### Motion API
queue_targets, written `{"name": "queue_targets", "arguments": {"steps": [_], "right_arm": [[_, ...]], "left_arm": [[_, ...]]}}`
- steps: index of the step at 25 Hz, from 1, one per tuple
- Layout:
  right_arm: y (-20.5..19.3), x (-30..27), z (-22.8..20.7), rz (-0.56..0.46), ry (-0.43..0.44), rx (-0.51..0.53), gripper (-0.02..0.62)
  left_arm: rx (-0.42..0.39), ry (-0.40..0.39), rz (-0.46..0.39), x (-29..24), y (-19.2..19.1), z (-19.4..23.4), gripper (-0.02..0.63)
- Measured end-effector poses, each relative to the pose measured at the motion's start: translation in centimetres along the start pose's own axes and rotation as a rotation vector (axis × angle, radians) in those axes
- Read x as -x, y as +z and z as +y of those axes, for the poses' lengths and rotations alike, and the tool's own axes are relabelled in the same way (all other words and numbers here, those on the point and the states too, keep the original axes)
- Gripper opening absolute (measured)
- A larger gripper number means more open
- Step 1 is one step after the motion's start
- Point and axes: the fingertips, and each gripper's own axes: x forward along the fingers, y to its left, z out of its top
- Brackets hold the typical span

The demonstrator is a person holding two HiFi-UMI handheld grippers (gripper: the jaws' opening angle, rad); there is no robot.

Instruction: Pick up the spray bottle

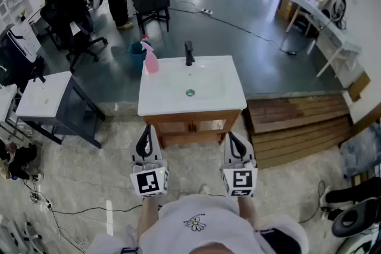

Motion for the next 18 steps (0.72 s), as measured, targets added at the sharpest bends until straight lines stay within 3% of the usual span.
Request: {"name": "queue_targets", "arguments": {"steps": [6, 15, 18], "right_arm": [[-0.8, -0.5, -0.4, 0.009, 0.032, -0.002, 0.029], [-2.6, -1.6, -0.3, 0.031, 0.143, -0.084, 0.029], [-2.8, -1.9, -1.1, 0.017, 0.169, -0.159, 0.029]], "left_arm": [[0.005, 0.007, 0.023, -0.2, -0.8, -0.7, 0.018], [0.010, 0.054, 0.078, -0.9, -3.3, -1.2, 0.020], [-0.006, 0.063, 0.091, -1.0, -4.2, -1.8, 0.019]]}}
